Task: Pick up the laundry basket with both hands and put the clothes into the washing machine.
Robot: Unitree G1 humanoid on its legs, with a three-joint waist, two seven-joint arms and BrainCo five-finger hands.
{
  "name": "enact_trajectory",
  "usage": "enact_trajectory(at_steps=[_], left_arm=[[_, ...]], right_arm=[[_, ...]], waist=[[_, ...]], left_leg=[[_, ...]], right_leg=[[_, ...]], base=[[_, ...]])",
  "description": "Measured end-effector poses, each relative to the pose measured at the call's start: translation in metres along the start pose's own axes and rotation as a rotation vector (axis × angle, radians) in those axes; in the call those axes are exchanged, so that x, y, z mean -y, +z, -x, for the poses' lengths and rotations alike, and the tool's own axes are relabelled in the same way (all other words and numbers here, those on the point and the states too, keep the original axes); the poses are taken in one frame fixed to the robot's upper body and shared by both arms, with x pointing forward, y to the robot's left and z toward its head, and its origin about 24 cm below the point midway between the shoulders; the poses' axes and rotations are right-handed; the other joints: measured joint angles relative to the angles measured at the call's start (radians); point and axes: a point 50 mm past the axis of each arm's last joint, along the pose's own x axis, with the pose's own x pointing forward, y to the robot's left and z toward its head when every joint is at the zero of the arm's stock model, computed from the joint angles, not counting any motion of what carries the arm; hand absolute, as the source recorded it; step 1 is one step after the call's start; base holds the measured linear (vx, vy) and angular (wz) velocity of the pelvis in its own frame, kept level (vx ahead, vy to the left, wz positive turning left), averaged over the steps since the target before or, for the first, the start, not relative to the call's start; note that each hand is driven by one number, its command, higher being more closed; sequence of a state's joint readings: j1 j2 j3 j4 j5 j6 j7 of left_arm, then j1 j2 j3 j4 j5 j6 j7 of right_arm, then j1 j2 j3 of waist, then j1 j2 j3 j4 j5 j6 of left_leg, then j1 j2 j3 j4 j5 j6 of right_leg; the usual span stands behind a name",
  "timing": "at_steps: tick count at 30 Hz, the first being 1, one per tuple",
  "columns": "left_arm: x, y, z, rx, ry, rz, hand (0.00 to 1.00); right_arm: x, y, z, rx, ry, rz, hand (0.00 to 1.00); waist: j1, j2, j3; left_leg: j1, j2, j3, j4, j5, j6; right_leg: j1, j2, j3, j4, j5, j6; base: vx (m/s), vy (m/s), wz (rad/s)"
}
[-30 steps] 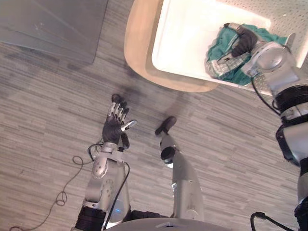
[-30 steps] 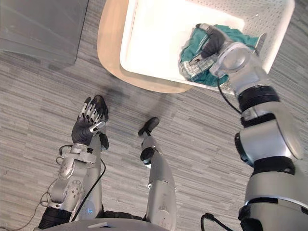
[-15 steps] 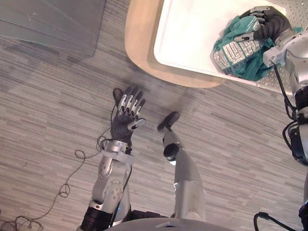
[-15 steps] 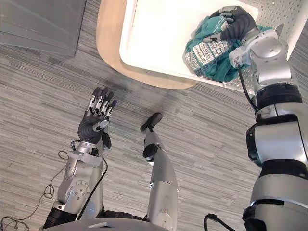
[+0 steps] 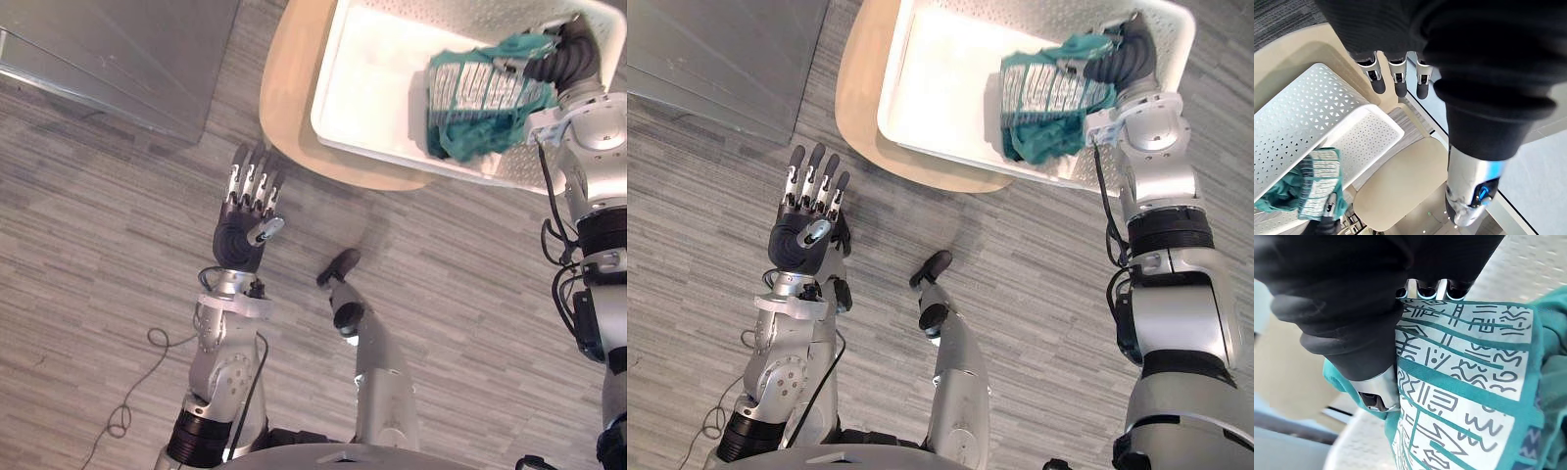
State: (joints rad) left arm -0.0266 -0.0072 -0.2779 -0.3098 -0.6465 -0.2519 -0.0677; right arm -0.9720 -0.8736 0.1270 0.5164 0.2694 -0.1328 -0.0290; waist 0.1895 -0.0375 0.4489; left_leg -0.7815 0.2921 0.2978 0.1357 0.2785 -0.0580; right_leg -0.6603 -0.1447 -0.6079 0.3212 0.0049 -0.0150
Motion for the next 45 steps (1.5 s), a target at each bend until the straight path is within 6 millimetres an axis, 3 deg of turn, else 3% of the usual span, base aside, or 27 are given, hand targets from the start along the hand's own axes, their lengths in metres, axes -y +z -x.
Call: enact_trajectory(at_steps=[2, 4, 14, 18, 22, 24, 26, 29, 32, 33, 37, 45], left_arm=[[0.002, 0.006, -0.001, 0.016, -0.02, -0.012, 0.0], [0.001, 0.009, -0.001, 0.02, -0.033, -0.028, 0.0], [-0.013, 0.0, -0.011, -0.054, -0.06, -0.116, 0.0], [-0.015, -0.002, -0.026, -0.073, -0.106, -0.178, 0.0], [-0.01, 0.001, -0.065, -0.071, -0.212, -0.366, 0.0], [0.007, 0.011, -0.089, -0.027, -0.318, -0.5, 0.0], [0.038, 0.025, -0.115, 0.05, -0.477, -0.635, 0.0], [0.067, 0.028, -0.14, 0.079, -0.621, -0.786, 0.0], [0.078, 0.025, -0.149, 0.08, -0.657, -0.836, 0.0], [0.081, 0.02, -0.157, 0.063, -0.654, -0.857, 0.0], [0.089, 0.022, -0.175, 0.107, -0.596, -0.922, 0.0], [0.096, 0.02, -0.183, 0.126, -0.515, -0.89, 0.0]], right_arm=[[0.005, 0.025, 0.005, 0.136, -0.039, -0.025, 1.0], [0.011, 0.037, 0.009, 0.202, -0.077, -0.037, 1.0], [0.045, 0.046, 0.019, 0.276, -0.262, -0.073, 1.0], [0.045, 0.061, 0.021, 0.344, -0.267, -0.083, 1.0], [0.038, 0.096, 0.029, 0.518, -0.226, -0.112, 1.0], [0.034, 0.118, 0.038, 0.63, -0.197, -0.145, 1.0], [0.025, 0.144, 0.052, 0.777, -0.144, -0.16, 1.0], [0.006, 0.158, 0.065, 0.87, -0.053, -0.241, 1.0], [-0.013, 0.161, 0.07, 0.899, 0.024, -0.322, 1.0], [-0.028, 0.158, 0.073, 0.886, 0.085, -0.365, 1.0], [-0.049, 0.165, 0.084, 0.919, 0.169, -0.436, 1.0], [-0.06, 0.163, 0.088, 0.91, 0.198, -0.488, 1.0]], waist=[[-0.002, 0.001, 0.0], [-0.005, 0.003, -0.002], [-0.041, 0.002, -0.008], [-0.061, 0.001, -0.018], [-0.105, 0.001, -0.018], [-0.118, 0.001, -0.019], [-0.123, 0.001, -0.019], [-0.14, 0.001, -0.019], [-0.142, 0.001, -0.019], [-0.145, 0.001, -0.019], [-0.154, 0.0, -0.019], [-0.16, -0.001, -0.018]], left_leg=[[0.023, -0.01, -0.006, -0.001, -0.001, 0.0], [0.04, -0.02, -0.013, -0.007, 0.0, -0.001], [0.141, -0.061, -0.008, -0.047, 0.007, 0.009], [0.156, -0.063, 0.015, -0.046, 0.004, 0.014], [0.15, -0.055, 0.037, -0.025, -0.007, 0.021], [0.129, -0.043, 0.051, 0.002, -0.02, 0.027], [0.093, -0.031, 0.064, 0.027, -0.027, 0.027], [0.057, -0.019, 0.067, 0.061, -0.037, 0.035], [0.044, -0.005, 0.086, 0.093, -0.055, 0.04], [0.038, -0.001, 0.088, 0.106, -0.063, 0.041], [0.002, 0.002, 0.096, 0.111, -0.064, 0.04], [-0.007, 0.004, 0.114, 0.125, -0.07, 0.047]], right_leg=[[0.027, -0.008, -0.006, 0.0, -0.002, 0.003], [0.047, -0.013, -0.009, 0.0, -0.002, 0.004], [0.143, -0.029, 0.003, -0.039, 0.021, 0.028], [0.141, -0.026, 0.035, -0.053, 0.039, 0.029], [0.131, -0.02, 0.061, -0.071, 0.061, 0.026], [0.119, -0.009, 0.076, -0.094, 0.077, 0.034], [0.088, -0.002, 0.089, -0.112, 0.101, 0.034], [0.067, 0.004, 0.094, -0.12, 0.117, 0.033], [0.061, 0.007, 0.103, -0.129, 0.128, 0.034], [0.059, 0.007, 0.105, -0.133, 0.13, 0.037], [0.024, 0.008, 0.11, -0.14, 0.142, 0.049], [0.016, 0.008, 0.123, -0.156, 0.163, 0.04]], base=[[0.02, -0.063, 0.16], [0.02, -0.05, 0.16], [0.04, -0.046, 0.09], [0.02, -0.043, -0.2], [0.0, -0.038, -0.19], [-0.03, -0.042, -0.27], [-0.04, -0.039, -0.28], [-0.01, -0.029, -0.11], [-0.01, -0.056, -0.16], [-0.01, -0.061, -0.1], [0.0, -0.047, -0.08], [0.01, -0.04, -0.05]])
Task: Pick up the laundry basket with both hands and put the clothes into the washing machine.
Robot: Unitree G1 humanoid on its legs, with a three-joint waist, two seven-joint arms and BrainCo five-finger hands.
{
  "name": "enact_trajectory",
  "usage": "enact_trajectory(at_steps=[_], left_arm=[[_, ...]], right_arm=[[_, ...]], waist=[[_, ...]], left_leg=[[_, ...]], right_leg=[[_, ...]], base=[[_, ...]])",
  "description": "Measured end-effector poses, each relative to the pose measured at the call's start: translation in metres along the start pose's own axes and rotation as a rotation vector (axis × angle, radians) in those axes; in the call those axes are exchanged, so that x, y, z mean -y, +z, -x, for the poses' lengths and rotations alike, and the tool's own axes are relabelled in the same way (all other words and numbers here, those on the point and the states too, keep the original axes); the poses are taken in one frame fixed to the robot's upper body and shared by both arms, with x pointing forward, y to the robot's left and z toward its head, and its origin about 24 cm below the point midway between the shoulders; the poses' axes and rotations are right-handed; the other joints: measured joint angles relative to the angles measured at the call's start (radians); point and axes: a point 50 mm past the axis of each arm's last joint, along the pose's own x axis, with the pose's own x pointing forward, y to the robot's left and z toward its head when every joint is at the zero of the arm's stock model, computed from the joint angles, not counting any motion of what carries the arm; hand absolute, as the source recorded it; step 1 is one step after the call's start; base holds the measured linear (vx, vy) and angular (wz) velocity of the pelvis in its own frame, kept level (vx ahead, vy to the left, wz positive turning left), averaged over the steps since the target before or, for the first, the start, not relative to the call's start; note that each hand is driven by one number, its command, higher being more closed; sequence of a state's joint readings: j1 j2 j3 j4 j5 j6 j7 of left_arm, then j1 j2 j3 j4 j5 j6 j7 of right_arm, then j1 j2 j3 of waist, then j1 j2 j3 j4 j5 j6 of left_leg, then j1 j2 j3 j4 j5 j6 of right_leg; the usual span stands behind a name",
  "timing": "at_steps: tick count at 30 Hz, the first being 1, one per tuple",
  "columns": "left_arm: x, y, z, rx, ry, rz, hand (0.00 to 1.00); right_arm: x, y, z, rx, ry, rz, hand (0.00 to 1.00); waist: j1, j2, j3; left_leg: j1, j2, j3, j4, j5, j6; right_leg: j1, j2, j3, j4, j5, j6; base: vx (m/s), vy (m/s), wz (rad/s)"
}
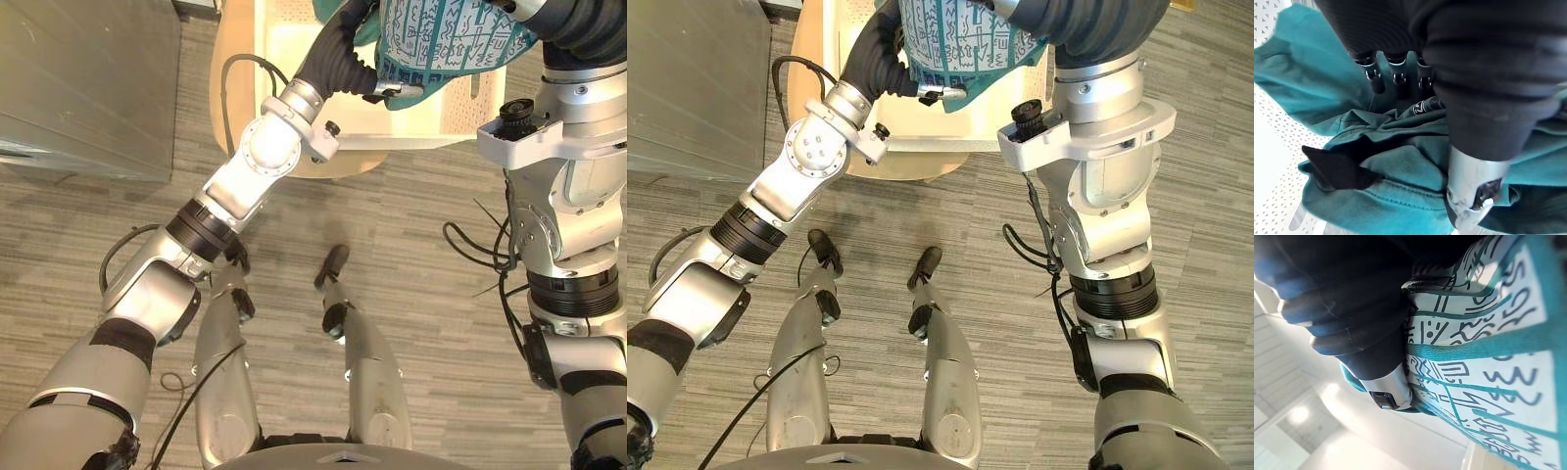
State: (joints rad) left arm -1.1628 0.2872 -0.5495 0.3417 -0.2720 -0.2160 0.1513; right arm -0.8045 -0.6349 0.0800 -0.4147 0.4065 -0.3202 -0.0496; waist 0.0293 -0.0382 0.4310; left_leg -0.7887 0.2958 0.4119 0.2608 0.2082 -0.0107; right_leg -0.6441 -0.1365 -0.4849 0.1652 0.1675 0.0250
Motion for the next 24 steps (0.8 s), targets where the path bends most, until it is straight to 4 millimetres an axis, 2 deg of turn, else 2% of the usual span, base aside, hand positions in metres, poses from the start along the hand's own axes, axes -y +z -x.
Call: enact_trajectory(at_steps=[1, 2, 5, 9, 13, 14, 24], left_arm=[[0.0, 0.001, -0.001, 0.004, 0.011, 0.005, 0.0], [0.0, 0.001, -0.001, 0.004, 0.029, 0.026, 1.0], [-0.004, 0.005, -0.004, 0.016, 0.1, 0.085, 1.0], [-0.02, 0.009, -0.006, 0.033, 0.232, 0.113, 1.0], [-0.032, 0.013, -0.005, 0.057, 0.324, 0.135, 1.0], [-0.036, 0.016, -0.005, 0.077, 0.347, 0.143, 1.0], [-0.061, 0.015, 0.004, 0.091, 0.502, 0.197, 1.0]], right_arm=[[-0.002, 0.0, 0.002, -0.002, 0.002, -0.008, 1.0], [-0.005, -0.002, 0.003, -0.014, 0.014, -0.02, 1.0], [-0.01, -0.004, 0.004, -0.021, 0.019, -0.042, 1.0], [-0.012, -0.006, 0.007, -0.027, 0.001, -0.063, 1.0], [-0.014, -0.011, 0.015, -0.063, -0.007, -0.077, 1.0], [-0.015, -0.012, 0.015, -0.066, -0.006, -0.082, 0.0], [-0.017, -0.02, 0.026, -0.115, -0.041, -0.11, 0.0]], waist=[[0.0, 0.0, 0.0], [-0.005, 0.0, 0.0], [-0.008, -0.001, 0.001], [-0.022, -0.003, 0.001], [-0.025, -0.02, 0.004], [-0.029, -0.02, 0.004], [-0.038, -0.023, 0.005]], left_leg=[[0.0, 0.0, 0.002, -0.001, -0.001, -0.001], [0.001, 0.0, 0.004, -0.001, -0.001, -0.001], [0.004, 0.0, 0.009, -0.004, -0.001, -0.001], [0.009, -0.003, 0.011, -0.008, -0.001, -0.001], [0.033, -0.009, 0.028, -0.023, 0.0, -0.002], [0.035, -0.011, 0.028, -0.027, 0.0, -0.002], [0.072, -0.015, 0.031, -0.045, 0.005, -0.002]], right_leg=[[0.0, 0.001, 0.002, -0.004, 0.002, 0.002], [0.0, 0.001, 0.004, -0.007, 0.003, 0.005], [0.001, 0.002, 0.009, -0.014, 0.008, 0.005], [0.01, 0.005, 0.01, -0.033, 0.019, 0.006], [0.021, 0.006, 0.028, -0.049, 0.029, 0.007], [0.022, 0.006, 0.03, -0.051, 0.029, 0.008], [0.06, 0.017, 0.036, -0.081, 0.038, 0.006]], base=[[0.0, -0.06, -0.04], [-0.01, -0.049, -0.04], [-0.01, -0.061, -0.04], [-0.01, -0.063, -0.01], [-0.01, -0.055, -0.07], [0.0, -0.037, -0.02], [0.01, -0.053, 0.0]])
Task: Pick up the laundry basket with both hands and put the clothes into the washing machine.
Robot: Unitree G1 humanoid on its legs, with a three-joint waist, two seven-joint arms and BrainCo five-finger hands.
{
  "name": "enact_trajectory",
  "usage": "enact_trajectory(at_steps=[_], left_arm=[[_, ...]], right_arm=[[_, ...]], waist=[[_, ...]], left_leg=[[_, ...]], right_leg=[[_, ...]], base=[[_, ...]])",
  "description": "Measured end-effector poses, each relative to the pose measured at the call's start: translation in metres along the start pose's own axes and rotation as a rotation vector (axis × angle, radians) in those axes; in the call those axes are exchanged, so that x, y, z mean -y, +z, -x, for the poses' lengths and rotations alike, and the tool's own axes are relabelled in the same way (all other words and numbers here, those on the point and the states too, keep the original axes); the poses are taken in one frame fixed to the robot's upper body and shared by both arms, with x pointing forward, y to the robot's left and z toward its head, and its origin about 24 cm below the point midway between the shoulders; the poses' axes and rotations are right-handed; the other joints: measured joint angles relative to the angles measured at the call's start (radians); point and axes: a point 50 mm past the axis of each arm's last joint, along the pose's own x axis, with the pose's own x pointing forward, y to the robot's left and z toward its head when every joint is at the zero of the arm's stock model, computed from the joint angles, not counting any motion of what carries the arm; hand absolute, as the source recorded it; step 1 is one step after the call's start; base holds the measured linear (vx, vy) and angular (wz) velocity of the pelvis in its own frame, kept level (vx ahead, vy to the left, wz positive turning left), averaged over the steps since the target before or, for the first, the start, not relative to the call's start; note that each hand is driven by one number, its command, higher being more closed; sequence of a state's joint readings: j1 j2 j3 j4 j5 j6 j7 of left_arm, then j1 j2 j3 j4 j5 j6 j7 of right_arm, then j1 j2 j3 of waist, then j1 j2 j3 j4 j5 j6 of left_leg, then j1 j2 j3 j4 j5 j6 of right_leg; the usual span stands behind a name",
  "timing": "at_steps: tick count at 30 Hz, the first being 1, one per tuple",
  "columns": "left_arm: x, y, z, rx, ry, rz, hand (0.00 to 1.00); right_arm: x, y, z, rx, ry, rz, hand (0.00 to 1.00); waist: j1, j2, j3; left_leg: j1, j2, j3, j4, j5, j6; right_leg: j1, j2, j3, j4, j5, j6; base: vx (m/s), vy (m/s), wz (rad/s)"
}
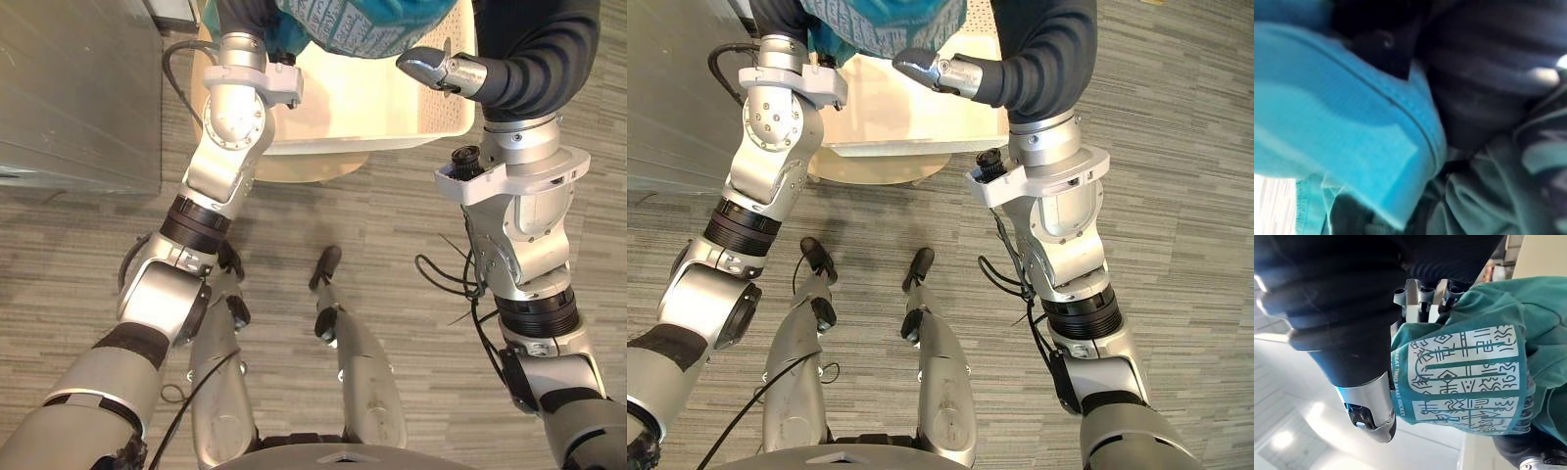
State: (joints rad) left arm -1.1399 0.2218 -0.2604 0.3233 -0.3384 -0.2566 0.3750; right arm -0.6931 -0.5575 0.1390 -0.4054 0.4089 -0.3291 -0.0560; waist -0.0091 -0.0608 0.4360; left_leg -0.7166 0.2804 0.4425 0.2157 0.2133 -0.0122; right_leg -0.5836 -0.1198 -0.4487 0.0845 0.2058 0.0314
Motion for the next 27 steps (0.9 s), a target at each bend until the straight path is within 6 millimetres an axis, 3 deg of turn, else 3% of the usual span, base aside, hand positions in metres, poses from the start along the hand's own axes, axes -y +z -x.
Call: enact_trajectory(at_steps=[5, 8, 13, 16, 21, 23, 27], left_arm=[[-0.015, -0.015, 0.014, -0.06, 0.062, 0.015, 1.0], [-0.027, -0.018, 0.022, -0.069, 0.102, 0.025, 1.0], [-0.074, -0.035, 0.049, -0.147, 0.26, 0.016, 1.0], [-0.089, -0.036, 0.06, -0.154, 0.296, 0.008, 1.0], [-0.107, -0.039, 0.099, -0.194, 0.343, 0.011, 1.0], [-0.118, -0.044, 0.128, -0.241, 0.401, 0.043, 1.0], [-0.124, -0.042, 0.167, -0.286, 0.451, 0.071, 1.0]], right_arm=[[0.009, -0.015, 0.015, -0.095, -0.07, -0.028, 0.0], [0.023, -0.014, 0.026, -0.119, -0.129, 0.012, 0.0], [0.066, -0.005, 0.06, -0.191, -0.303, 0.095, 0.0], [0.076, -0.001, 0.076, -0.233, -0.337, 0.135, 0.0], [0.084, -0.002, 0.112, -0.325, -0.465, 0.15, 0.0], [0.082, -0.013, 0.142, -0.437, -0.557, 0.135, 0.0], [0.068, -0.022, 0.183, -0.601, -0.656, 0.12, 0.0]], waist=[[-0.008, -0.009, -0.005], [-0.015, -0.01, -0.005], [-0.031, -0.015, -0.01], [-0.042, -0.017, -0.011], [-0.05, -0.023, -0.065], [-0.048, -0.025, -0.096], [-0.047, -0.021, -0.153]], left_leg=[[0.048, -0.006, 0.006, -0.01, -0.004, -0.004], [0.06, -0.006, 0.006, -0.008, -0.009, -0.005], [0.097, -0.009, 0.008, 0.015, -0.034, -0.008], [0.11, -0.009, 0.007, 0.025, -0.044, -0.007], [0.145, -0.012, 0.014, 0.027, -0.06, -0.016], [0.193, -0.014, 0.024, 0.025, -0.076, -0.026], [0.246, -0.022, 0.024, 0.02, -0.1, -0.038]], right_leg=[[0.043, 0.004, 0.009, -0.018, 0.001, 0.001], [0.061, 0.006, 0.01, -0.025, 0.001, 0.002], [0.101, 0.005, 0.023, -0.028, -0.003, 0.008], [0.118, 0.004, 0.025, -0.028, -0.006, 0.012], [0.144, 0.001, 0.038, -0.028, -0.018, 0.017], [0.18, -0.002, 0.053, -0.025, -0.035, 0.011], [0.218, -0.011, 0.063, -0.005, -0.066, 0.017]], base=[[0.01, -0.043, -0.01], [0.03, -0.038, 0.0], [0.03, -0.029, -0.02], [0.01, -0.017, 0.0], [0.01, -0.016, -0.04], [0.05, -0.032, -0.1], [0.06, -0.015, -0.04]])
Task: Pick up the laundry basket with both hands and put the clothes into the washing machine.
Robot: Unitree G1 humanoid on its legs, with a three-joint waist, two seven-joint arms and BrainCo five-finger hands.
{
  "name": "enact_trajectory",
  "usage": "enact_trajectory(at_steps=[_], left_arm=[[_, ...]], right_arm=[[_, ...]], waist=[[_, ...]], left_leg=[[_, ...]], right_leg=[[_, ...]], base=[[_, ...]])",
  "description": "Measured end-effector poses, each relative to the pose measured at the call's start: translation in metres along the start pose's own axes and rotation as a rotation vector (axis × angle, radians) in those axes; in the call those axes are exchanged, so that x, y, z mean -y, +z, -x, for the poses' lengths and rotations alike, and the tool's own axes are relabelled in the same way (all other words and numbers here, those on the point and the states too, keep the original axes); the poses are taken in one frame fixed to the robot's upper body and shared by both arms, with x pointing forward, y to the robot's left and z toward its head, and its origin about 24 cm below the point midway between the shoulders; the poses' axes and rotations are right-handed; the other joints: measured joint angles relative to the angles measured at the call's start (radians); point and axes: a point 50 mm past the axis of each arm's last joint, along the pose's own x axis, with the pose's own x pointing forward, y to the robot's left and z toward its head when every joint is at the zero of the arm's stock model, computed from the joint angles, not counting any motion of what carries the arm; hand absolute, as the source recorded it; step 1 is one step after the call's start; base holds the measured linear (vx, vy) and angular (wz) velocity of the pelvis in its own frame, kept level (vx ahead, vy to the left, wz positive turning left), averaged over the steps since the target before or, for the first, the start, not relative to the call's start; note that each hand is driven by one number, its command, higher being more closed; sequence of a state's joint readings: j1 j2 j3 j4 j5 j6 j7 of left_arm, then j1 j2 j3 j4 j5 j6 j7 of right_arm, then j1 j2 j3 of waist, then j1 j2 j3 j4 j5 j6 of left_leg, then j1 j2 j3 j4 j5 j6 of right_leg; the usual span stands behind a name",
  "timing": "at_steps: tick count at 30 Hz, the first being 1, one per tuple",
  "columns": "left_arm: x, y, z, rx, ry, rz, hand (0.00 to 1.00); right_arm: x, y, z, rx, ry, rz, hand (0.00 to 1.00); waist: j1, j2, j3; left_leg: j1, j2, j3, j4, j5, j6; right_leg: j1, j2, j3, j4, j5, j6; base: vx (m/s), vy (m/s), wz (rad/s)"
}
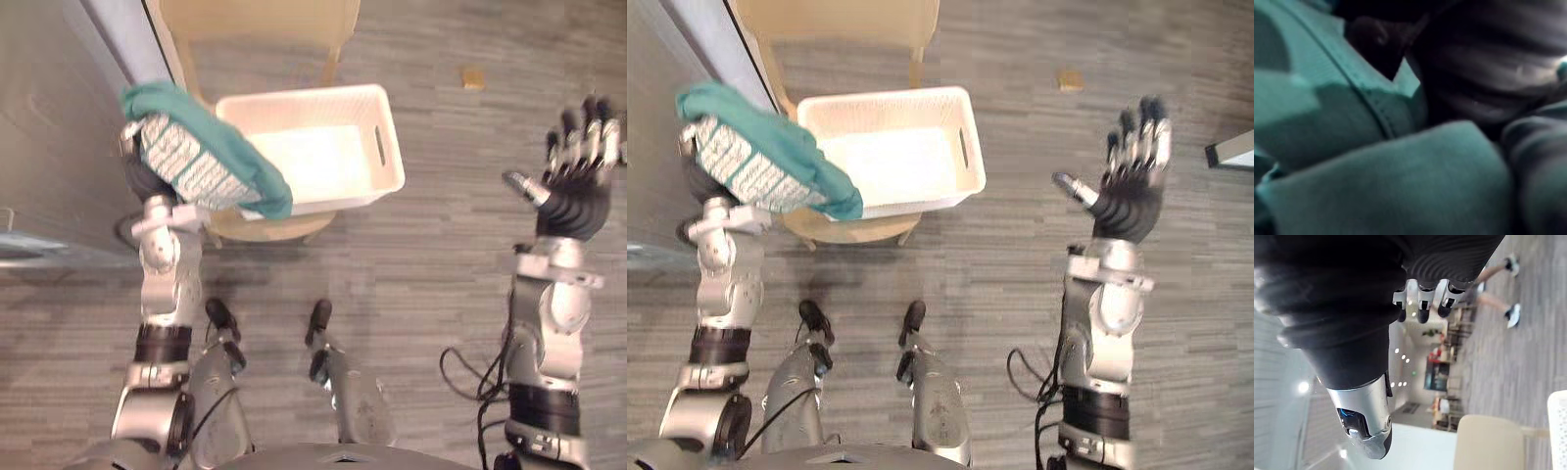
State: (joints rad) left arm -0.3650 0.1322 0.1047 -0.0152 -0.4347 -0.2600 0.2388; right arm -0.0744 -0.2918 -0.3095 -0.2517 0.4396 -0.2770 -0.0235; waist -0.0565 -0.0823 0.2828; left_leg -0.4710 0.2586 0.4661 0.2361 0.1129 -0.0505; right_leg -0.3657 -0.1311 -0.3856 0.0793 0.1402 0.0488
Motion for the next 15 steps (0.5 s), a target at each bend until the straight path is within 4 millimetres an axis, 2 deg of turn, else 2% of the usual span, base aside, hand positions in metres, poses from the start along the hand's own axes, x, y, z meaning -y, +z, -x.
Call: enact_trajectory(at_steps=[3, 5, 7, 8, 12, 13, 14, 15], left_arm=[[-0.019, -0.001, 0.031, -0.035, 0.045, 0.022, 1.0], [-0.03, -0.001, 0.051, -0.055, 0.084, 0.021, 1.0], [-0.041, 0.002, 0.071, -0.071, 0.135, 0.018, 1.0], [-0.044, 0.005, 0.079, -0.072, 0.163, 0.019, 1.0], [-0.048, 0.013, 0.084, -0.03, 0.218, 0.03, 1.0], [-0.049, 0.016, 0.086, -0.016, 0.231, 0.026, 1.0], [-0.05, 0.016, 0.087, -0.014, 0.239, 0.017, 1.0], [-0.051, 0.015, 0.088, -0.02, 0.247, 0.016, 1.0]], right_arm=[[0.0, -0.016, 0.023, -0.09, -0.067, 0.029, 0.0], [-0.003, -0.022, 0.031, -0.119, -0.099, 0.018, 0.0], [-0.006, -0.026, 0.035, -0.128, -0.134, 0.017, 0.0], [-0.008, -0.026, 0.035, -0.129, -0.146, 0.034, 0.0], [-0.015, -0.026, 0.028, -0.109, -0.185, 0.012, 0.0], [-0.017, -0.025, 0.023, -0.089, -0.19, 0.007, 0.0], [-0.02, -0.021, 0.014, -0.055, -0.194, 0.028, 0.0], [-0.021, -0.021, 0.01, -0.044, -0.195, 0.022, 0.0]], waist=[[0.0, 0.01, -0.036], [0.003, 0.025, -0.054], [0.021, 0.053, -0.071], [0.04, 0.076, -0.086], [0.055, 0.112, -0.116], [0.061, 0.109, -0.119], [0.067, 0.096, -0.12], [0.075, 0.097, -0.12]], left_leg=[[0.064, -0.003, -0.003, -0.01, -0.017, -0.015], [0.101, -0.004, -0.011, -0.013, -0.024, -0.02], [0.135, -0.005, -0.031, -0.015, -0.028, -0.027], [0.142, -0.009, -0.063, -0.024, -0.016, -0.037], [0.148, -0.032, -0.141, -0.135, 0.046, -0.031], [0.155, -0.032, -0.095, -0.159, -0.021, 0.048], [0.128, 0.011, 0.027, -0.01, -0.121, 0.134], [0.121, 0.048, 0.079, 0.109, -0.142, 0.151]], right_leg=[[0.058, -0.003, 0.001, 0.011, -0.027, 0.005], [0.1, -0.001, -0.004, 0.011, -0.041, 0.007], [0.149, 0.004, -0.016, 0.005, -0.053, 0.007], [0.176, 0.008, -0.045, 0.002, -0.062, 0.005], [0.206, 0.014, -0.157, 0.029, -0.104, -0.006], [0.215, 0.016, -0.179, 0.033, -0.106, -0.014], [0.237, -0.016, -0.24, 0.017, -0.108, -0.042], [0.243, -0.023, -0.249, 0.032, -0.108, -0.041]], base=[[0.1, -0.016, 0.05], [0.1, -0.017, 0.13], [0.11, -0.026, 0.28], [0.07, -0.034, 0.48], [0.03, -0.062, 0.89], [0.0, -0.027, 1.12], [-0.01, -0.031, 1.01], [0.0, 0.021, 0.64]])
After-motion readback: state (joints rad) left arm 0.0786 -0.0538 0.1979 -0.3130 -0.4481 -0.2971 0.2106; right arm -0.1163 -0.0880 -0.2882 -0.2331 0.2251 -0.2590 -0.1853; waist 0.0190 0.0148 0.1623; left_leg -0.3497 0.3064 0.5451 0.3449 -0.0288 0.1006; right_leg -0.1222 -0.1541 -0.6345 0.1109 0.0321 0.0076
